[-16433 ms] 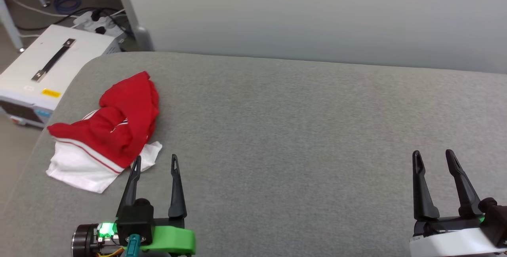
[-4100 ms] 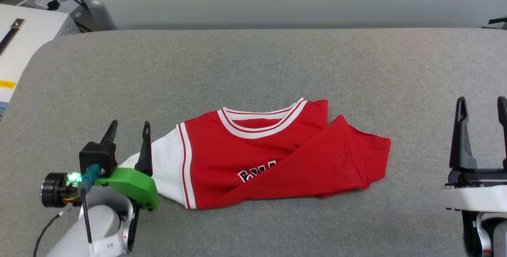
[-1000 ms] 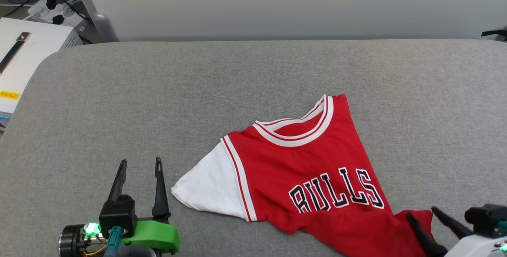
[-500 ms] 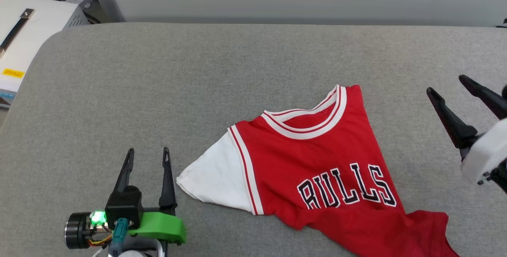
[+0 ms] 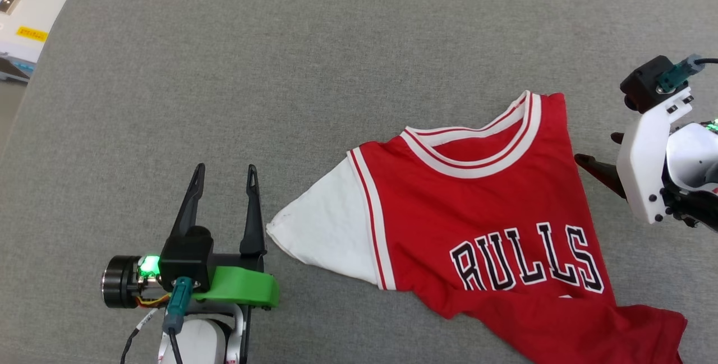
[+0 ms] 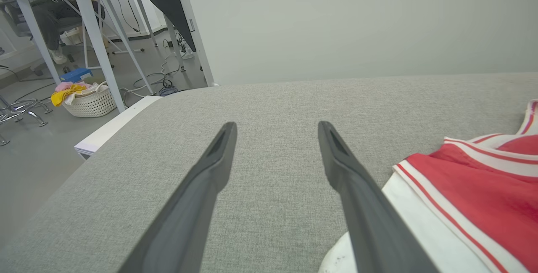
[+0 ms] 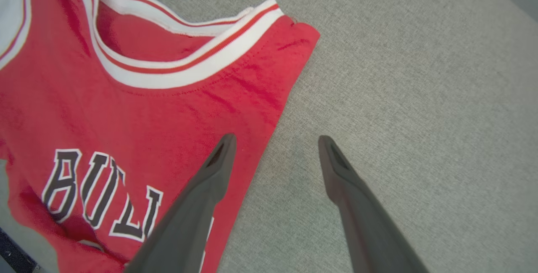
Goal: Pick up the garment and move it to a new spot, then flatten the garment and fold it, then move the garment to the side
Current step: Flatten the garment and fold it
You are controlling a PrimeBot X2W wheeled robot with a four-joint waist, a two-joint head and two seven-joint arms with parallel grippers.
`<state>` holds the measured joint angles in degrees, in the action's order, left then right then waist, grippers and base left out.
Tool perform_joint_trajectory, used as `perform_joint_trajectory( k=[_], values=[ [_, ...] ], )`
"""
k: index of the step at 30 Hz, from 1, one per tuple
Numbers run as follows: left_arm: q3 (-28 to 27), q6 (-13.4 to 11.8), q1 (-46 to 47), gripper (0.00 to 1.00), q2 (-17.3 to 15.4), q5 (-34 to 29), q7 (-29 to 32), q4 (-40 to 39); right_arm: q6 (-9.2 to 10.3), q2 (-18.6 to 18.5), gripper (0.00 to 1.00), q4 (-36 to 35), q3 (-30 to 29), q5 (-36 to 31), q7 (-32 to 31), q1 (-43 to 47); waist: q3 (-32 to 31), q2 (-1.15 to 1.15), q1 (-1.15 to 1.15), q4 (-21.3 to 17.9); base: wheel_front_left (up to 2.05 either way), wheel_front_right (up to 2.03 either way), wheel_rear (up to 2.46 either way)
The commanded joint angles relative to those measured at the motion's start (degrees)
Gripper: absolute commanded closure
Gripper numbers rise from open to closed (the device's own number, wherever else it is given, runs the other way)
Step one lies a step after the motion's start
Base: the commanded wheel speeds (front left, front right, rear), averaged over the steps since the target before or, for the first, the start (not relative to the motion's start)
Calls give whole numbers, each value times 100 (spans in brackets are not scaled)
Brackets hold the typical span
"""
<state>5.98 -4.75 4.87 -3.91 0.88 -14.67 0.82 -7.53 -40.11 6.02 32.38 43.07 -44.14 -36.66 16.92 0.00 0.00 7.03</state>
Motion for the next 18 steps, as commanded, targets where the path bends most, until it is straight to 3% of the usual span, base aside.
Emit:
perform_joint_trajectory(
  k=[1, 9, 14, 15, 16, 18],
  values=[
    [33, 7, 115, 0, 25, -33, -33, -26, 4, 25, 0, 147, 123, -19, -27, -172, 276, 0, 0, 210, 0, 0, 0],
    [147, -19, 318, 0, 54, 8, -33, -13, 4, 223, 0, 1216, 1055, 56, 148, -527, 607, 0, 0, 407, 0, 0, 0],
    [146, -51, 338, 0, 63, 21, -33, 18, 4, 282, 0, 1420, 1557, 299, 339, -437, 629, 0, 0, 413, 0, 0, 0],
    [134, -60, 329, 0, 64, 23, -33, 26, 4, 283, 66, 1410, 1624, 365, 457, -441, 610, 0, 0, 395, 0, 0, 0],
    [124, -65, 319, 0, 65, 23, -33, 33, 4, 282, 100, 1393, 1669, 412, 568, -450, 588, 0, 0, 376, 0, 0, 0],
    [112, -70, 302, 0, 66, 19, -33, 48, 4, 257, 100, 1370, 1697, 497, 883, -483, 522, 0, 0, 326, 0, 0, 0]
  ],
)
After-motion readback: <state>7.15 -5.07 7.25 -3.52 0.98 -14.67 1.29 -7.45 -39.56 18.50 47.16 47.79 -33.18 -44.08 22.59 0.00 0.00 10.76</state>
